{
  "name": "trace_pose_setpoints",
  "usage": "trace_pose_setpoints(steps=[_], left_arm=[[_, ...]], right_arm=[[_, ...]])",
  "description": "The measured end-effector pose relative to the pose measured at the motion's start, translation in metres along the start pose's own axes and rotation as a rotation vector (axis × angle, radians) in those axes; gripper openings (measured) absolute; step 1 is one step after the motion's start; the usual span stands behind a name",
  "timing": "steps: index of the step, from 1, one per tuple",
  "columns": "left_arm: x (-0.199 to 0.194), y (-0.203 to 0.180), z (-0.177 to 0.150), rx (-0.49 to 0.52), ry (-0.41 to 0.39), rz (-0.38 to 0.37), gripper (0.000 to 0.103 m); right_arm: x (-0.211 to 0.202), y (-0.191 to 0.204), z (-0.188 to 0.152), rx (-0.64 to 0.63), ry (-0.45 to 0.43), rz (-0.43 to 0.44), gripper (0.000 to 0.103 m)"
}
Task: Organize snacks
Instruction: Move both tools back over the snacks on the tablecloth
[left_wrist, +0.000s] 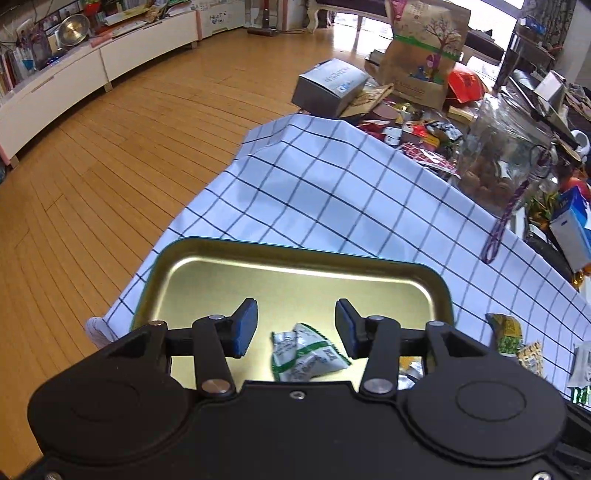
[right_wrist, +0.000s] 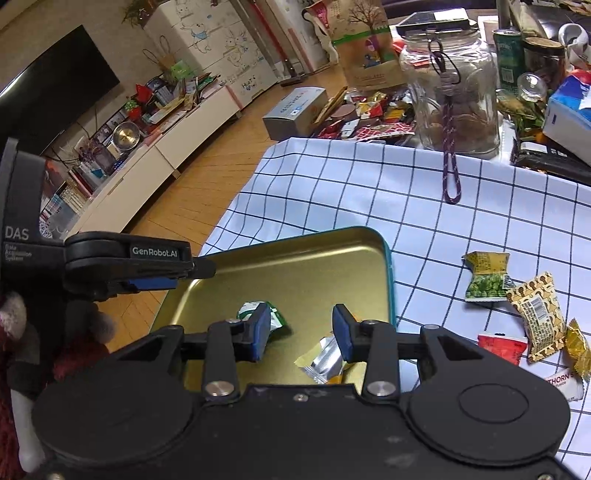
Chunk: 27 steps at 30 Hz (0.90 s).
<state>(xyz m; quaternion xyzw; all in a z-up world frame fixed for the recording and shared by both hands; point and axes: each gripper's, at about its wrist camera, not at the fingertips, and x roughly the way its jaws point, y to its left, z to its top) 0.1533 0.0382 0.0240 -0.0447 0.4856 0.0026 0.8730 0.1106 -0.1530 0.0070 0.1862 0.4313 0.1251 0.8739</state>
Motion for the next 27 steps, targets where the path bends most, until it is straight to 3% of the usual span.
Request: trace_pose_setpoints(steps=[14,27], left_arm=[[-0.019,-0.072,-0.005,0.097,-0.010,-0.117,0.053],[-0.021,-0.149,-0.021,0.207,0.027,-0.208,0.053]], right_arm=[[-0.024,-0.042,0.001,0.070,-0.025,-0.104,0.040],[-0.078,-0.142,0.000,0.289,-0.089,-0.274,0.040]])
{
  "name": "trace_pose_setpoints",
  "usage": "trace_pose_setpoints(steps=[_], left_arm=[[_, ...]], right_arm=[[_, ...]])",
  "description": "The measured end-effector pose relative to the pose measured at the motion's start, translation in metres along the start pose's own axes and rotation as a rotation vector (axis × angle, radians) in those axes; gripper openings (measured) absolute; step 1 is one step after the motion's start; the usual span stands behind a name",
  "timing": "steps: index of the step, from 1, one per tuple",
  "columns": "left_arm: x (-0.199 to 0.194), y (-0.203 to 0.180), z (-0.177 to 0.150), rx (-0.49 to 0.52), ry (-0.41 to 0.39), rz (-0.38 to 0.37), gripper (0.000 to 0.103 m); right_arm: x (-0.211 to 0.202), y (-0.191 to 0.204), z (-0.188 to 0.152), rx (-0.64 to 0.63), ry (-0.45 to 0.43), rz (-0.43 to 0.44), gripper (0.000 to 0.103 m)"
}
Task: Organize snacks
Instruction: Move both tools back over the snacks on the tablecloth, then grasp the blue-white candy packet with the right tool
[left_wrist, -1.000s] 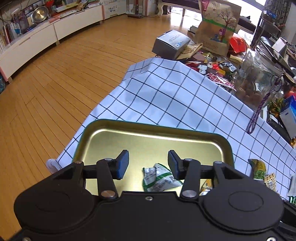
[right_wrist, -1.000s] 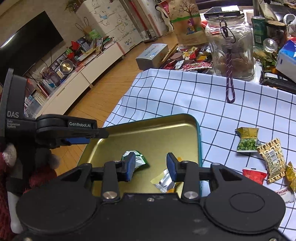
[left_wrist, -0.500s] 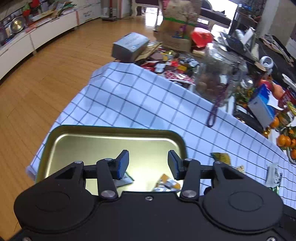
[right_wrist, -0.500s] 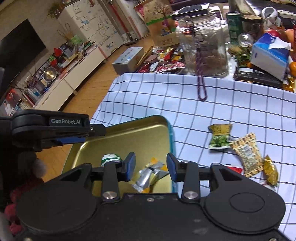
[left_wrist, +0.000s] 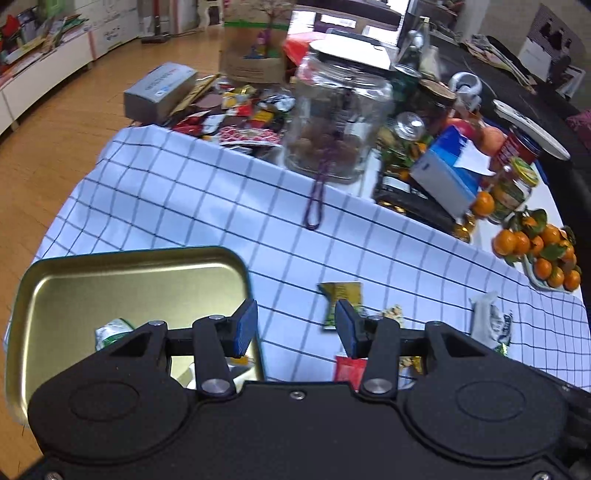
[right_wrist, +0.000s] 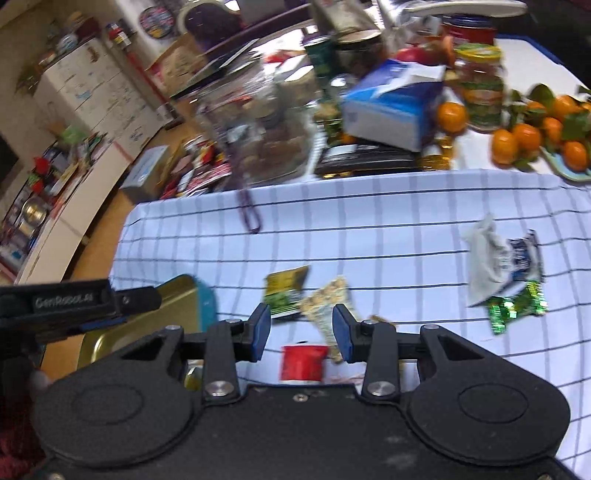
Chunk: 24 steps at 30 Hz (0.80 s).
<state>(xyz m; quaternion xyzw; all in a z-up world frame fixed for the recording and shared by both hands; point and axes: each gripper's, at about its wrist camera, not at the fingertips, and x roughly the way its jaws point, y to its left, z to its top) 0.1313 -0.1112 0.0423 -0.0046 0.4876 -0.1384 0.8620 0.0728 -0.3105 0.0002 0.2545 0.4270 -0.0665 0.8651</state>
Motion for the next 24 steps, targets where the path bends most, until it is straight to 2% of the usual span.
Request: trace_pose_setpoints(steps=[11,20,24], left_arm=[[0.029,-0.052,-0.008,0.099,0.053,-0.021,0.053],[0.045,-0.081,-0.007,0.128,0.098,-0.074,0.053],[0.047,-0.086,0.000,0.118,0.104,-0.099,0.053]], right_arm=[[-0.017,-0.064,0.006,0.125,-0.017,-0.113,0.040],[-0.017,-0.097,0.007,0.232,0.003,-0.188,0.040],[-0.011,-0.114,0.012,0.318,0.011,-0.196,0.040]])
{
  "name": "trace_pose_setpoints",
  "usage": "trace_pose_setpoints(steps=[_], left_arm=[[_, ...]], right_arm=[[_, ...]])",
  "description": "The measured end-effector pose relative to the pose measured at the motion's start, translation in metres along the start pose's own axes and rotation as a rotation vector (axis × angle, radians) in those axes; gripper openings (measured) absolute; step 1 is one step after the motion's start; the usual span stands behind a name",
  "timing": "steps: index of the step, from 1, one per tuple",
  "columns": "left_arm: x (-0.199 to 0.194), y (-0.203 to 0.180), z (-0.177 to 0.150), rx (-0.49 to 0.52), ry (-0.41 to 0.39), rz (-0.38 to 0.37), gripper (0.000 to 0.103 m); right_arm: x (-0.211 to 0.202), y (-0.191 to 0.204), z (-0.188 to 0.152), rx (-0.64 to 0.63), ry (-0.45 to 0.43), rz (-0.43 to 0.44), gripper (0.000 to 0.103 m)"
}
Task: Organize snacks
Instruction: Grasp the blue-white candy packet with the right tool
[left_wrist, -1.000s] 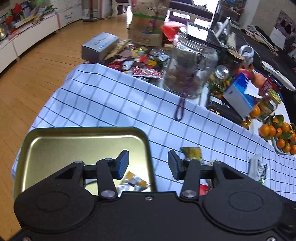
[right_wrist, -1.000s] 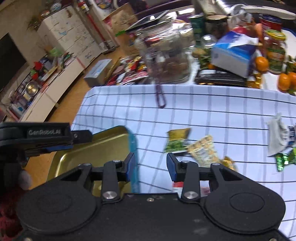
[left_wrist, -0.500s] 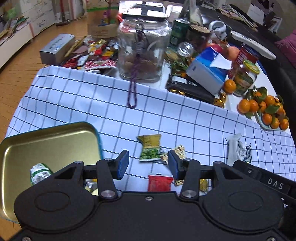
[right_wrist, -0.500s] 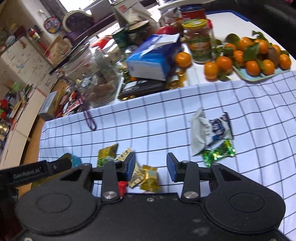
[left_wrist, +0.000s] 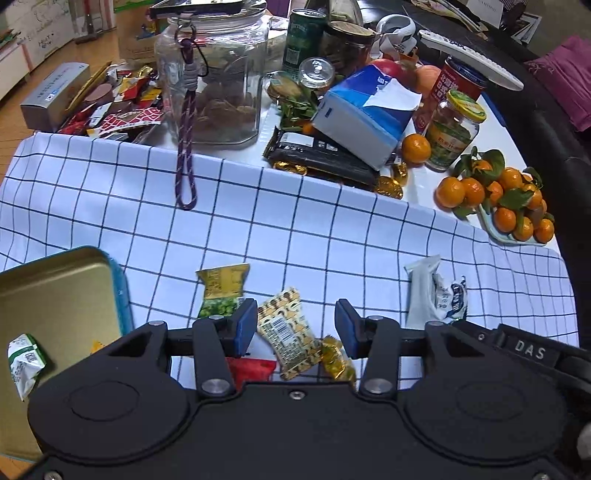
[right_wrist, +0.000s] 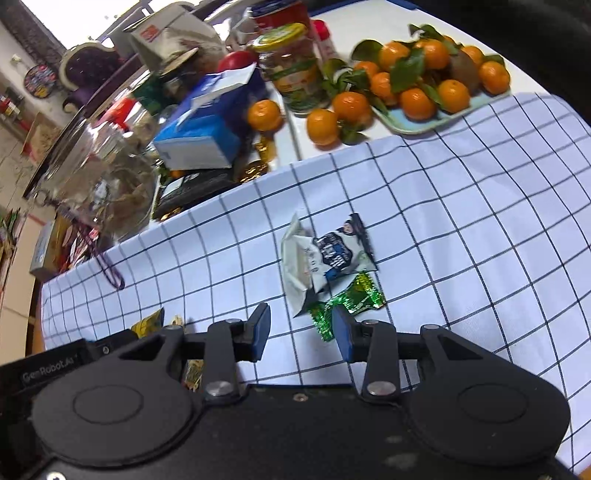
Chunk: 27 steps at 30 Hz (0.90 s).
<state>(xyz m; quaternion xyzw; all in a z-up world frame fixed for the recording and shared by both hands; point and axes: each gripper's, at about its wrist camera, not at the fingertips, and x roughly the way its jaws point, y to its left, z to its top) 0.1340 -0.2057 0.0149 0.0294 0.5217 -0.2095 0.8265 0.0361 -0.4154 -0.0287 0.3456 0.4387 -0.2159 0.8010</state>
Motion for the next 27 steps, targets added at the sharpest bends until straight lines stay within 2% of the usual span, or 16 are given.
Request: trace_pose_setpoints(steps=[4,7,14,22,27], left_arm=[[0.004,0.000,0.006,-0.002,0.000,0.002,0.053],[0.007,0.003,0.007,0.001,-0.003,0.029,0.053],[0.012,0.012,0.010,-0.013,0.012,0.039,0.053],[0.018,0.011,0.011,-0.011,0.031,0.024,0.053],[0.019,0.012,0.010,-0.009,0.041,0.011,0.053]], right_arm=[[0.007,-0.010,0.011,0.105,-0.008,-0.014,0.040],[0.012,-0.014,0.017,0.146,-0.033,-0.035,0.040],[0.026,-0.023,0.028,0.221,-0.073,-0.069,0.041],[0.036,-0.011,0.032,0.208,-0.128,-0.065,0.041],[0.047,-0.013,0.032,0.199,-0.124,-0.111,0.042]])
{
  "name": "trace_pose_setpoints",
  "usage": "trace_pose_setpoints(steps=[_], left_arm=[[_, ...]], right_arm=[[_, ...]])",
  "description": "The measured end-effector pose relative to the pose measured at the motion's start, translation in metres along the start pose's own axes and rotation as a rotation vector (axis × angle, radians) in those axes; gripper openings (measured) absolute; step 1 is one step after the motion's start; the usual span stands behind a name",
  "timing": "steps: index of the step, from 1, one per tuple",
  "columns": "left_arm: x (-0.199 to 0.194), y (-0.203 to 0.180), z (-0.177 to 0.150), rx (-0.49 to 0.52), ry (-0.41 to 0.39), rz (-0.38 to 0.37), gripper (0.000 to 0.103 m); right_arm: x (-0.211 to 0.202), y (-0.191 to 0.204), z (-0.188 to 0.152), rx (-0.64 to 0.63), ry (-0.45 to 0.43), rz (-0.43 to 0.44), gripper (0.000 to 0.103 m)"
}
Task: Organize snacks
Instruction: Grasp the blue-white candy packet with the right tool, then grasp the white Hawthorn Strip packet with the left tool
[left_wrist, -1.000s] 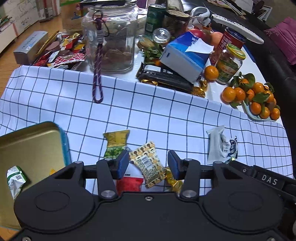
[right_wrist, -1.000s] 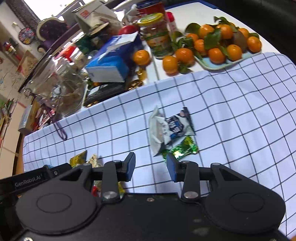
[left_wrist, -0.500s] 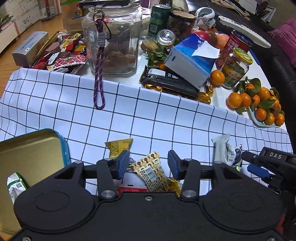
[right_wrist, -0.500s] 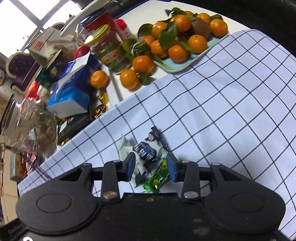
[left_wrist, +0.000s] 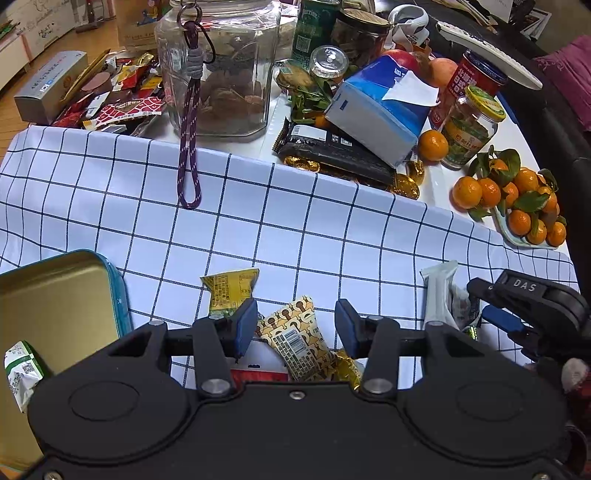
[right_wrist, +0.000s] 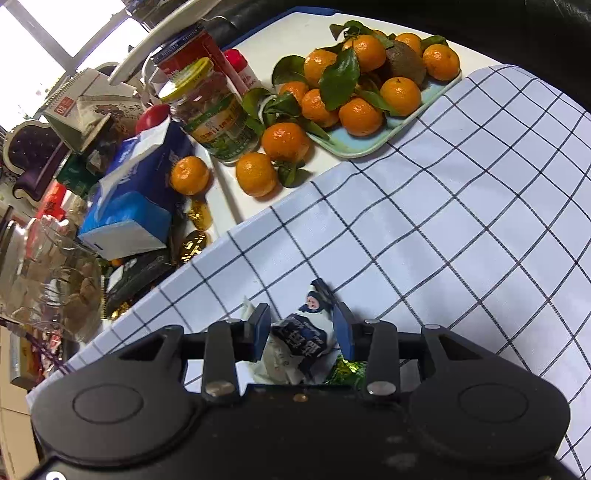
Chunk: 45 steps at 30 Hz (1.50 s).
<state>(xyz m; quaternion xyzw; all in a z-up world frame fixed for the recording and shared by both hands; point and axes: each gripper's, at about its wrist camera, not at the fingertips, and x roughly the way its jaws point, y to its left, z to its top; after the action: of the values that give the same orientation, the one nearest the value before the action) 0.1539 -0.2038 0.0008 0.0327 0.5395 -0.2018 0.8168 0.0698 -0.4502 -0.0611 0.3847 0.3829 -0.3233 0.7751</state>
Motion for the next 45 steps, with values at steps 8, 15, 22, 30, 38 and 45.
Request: trace_pose_setpoints(steps=[8,15,22,30,38,45], left_arm=[[0.000,0.007,0.001,-0.033,0.011,-0.015,0.053],[0.000,0.006,-0.002,-0.022,0.020,-0.012,0.053],[0.002,-0.003,-0.011,0.034,0.058,-0.056,0.053],[0.012,-0.021,-0.030,0.156,0.116,-0.087,0.053],[0.025,-0.031,-0.050,0.230,0.175,-0.086,0.053],[0.035,-0.040,-0.061,0.318,0.174,-0.035,0.053]], right_arm=[[0.002,0.000,-0.003,-0.056,0.019,-0.041,0.044],[-0.002,-0.009,-0.003,-0.058,0.088,-0.050,0.044],[-0.010,-0.019,-0.011,-0.092,0.150,-0.057,0.040],[-0.020,-0.030,-0.017,-0.138,0.191,-0.049,0.040],[-0.029,-0.048,-0.016,-0.108,0.223,-0.041,0.041],[-0.033,-0.049,-0.014,-0.099,0.227,-0.033,0.043]])
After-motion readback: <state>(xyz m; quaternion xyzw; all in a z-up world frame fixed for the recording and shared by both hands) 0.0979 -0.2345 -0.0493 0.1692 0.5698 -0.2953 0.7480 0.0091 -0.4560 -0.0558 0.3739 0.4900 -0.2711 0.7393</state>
